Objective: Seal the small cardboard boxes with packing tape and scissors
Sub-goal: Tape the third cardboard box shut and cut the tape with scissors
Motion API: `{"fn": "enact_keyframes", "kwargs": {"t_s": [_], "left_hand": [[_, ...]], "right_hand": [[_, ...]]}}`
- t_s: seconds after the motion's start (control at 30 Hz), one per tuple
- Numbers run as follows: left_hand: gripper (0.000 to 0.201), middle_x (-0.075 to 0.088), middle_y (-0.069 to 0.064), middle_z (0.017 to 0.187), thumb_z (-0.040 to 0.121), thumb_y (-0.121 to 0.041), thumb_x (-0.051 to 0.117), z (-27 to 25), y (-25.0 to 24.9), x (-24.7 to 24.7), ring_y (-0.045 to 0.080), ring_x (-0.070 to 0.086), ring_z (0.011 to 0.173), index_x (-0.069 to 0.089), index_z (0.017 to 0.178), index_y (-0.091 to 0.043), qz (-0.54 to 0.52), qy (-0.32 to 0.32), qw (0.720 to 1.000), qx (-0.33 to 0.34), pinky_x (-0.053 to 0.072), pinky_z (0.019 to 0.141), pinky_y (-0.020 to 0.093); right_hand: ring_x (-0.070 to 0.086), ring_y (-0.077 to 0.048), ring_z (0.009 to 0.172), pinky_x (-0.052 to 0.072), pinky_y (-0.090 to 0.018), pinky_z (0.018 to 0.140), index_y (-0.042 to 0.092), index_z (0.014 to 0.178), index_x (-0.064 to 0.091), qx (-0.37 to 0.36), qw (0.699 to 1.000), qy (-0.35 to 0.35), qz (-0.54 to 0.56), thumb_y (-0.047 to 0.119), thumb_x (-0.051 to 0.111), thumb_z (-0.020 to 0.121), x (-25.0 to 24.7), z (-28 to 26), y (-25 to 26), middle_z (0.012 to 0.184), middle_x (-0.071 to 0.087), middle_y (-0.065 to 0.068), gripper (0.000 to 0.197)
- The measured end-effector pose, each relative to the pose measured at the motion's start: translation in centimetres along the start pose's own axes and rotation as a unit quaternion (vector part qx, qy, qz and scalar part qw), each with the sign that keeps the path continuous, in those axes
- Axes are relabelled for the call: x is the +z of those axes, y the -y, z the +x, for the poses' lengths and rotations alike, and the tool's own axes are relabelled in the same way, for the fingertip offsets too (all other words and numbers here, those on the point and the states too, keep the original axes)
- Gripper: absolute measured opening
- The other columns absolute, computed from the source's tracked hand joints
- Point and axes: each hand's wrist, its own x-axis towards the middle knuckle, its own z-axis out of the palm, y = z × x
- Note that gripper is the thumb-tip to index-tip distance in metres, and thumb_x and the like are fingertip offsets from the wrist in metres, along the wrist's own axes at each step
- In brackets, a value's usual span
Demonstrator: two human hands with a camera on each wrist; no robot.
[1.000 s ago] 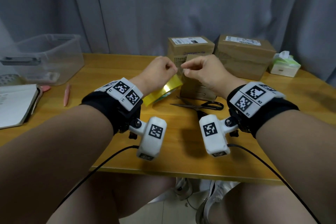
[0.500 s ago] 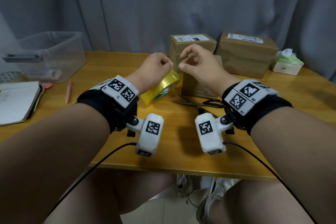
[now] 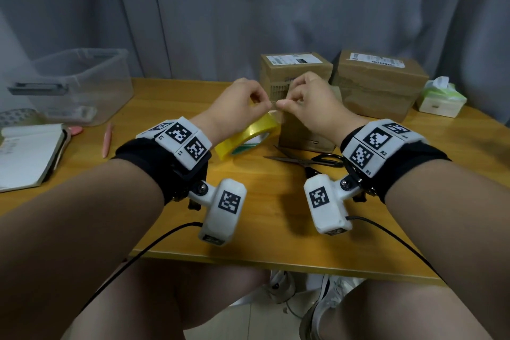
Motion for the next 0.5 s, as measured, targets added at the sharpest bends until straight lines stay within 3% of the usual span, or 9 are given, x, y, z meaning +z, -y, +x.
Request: {"fn": "enact_keyframes", "kwargs": {"t_s": [0.07,0.13,0.17,0.23,0.3,0.43,0.5], "left_hand": [[0.007,0.048,-0.001,0.101,0.091,-0.025,0.059,0.4,0.6,-0.4,0.011,0.049,0.089,0.060,0.093,-0.018,0.035,-0.027,0.999,-0.005,0.032,0.074,0.009],[0.018,0.046,0.004,0.108,0.093,-0.024,0.056,0.9,1.4,-0.4,0.019,0.054,0.093,0.060,0.105,-0.012,0.076,-0.041,0.996,-0.012,0.039,0.083,0.021],[0.028,0.045,0.007,0.114,0.094,-0.025,0.054,1.0,1.6,-0.3,0.024,0.055,0.095,0.057,0.118,-0.010,0.106,-0.035,0.994,-0.014,0.042,0.086,0.028],[0.048,0.040,0.012,0.125,0.097,-0.025,0.049,1.3,2.0,0.4,0.030,0.056,0.097,0.038,0.142,-0.012,0.176,-0.001,0.984,-0.022,0.045,0.086,0.036],[0.052,0.037,0.013,0.128,0.099,-0.025,0.045,1.5,2.4,1.2,0.030,0.056,0.097,0.028,0.148,-0.016,0.222,0.042,0.974,-0.020,0.045,0.085,0.037],[0.046,0.040,0.011,0.125,0.098,-0.026,0.047,1.4,2.4,2.9,0.030,0.055,0.100,0.039,0.142,-0.018,0.258,0.139,0.956,-0.023,0.044,0.085,0.037],[0.044,0.042,0.009,0.127,0.096,-0.027,0.049,1.7,1.5,3.4,0.028,0.050,0.111,0.043,0.139,-0.018,0.293,0.128,0.948,0.001,0.041,0.092,0.038]], "right_hand": [[0.051,-0.019,0.106,0.041,-0.038,0.097,0.016,0.090,0.069,-0.005,1.000,-0.003,-0.023,0.033,0.048,0.099,-0.6,0.2,-1.0,0.113,0.055,-0.004,0.029],[0.047,-0.024,0.121,0.033,-0.048,0.107,0.024,0.114,0.064,0.021,0.995,0.034,-0.091,0.039,0.041,0.100,-1.1,0.2,-2.8,0.129,0.054,-0.002,0.031],[0.035,-0.026,0.135,0.021,-0.054,0.114,0.031,0.132,0.053,0.050,0.986,0.080,-0.140,0.046,0.040,0.099,-1.1,0.0,-3.7,0.144,0.044,0.003,0.038],[0.012,-0.029,0.146,0.003,-0.057,0.115,0.042,0.147,0.028,0.095,0.964,0.165,-0.187,0.053,0.044,0.095,-0.9,-0.3,-5.4,0.158,0.020,0.005,0.055],[0.014,-0.032,0.145,0.010,-0.049,0.118,0.039,0.149,0.022,0.087,0.964,0.168,-0.186,0.050,0.052,0.092,-0.7,-0.5,-6.2,0.160,0.017,0.000,0.066],[0.032,-0.032,0.133,0.028,-0.037,0.110,0.022,0.148,0.032,0.057,0.972,0.112,-0.196,0.047,0.061,0.089,-1.1,-0.5,-5.7,0.149,0.040,-0.003,0.070],[0.036,-0.029,0.128,0.033,-0.035,0.105,0.016,0.142,0.040,0.063,0.970,0.098,-0.214,0.047,0.062,0.088,-1.0,-0.6,-5.1,0.139,0.049,-0.006,0.066]]}}
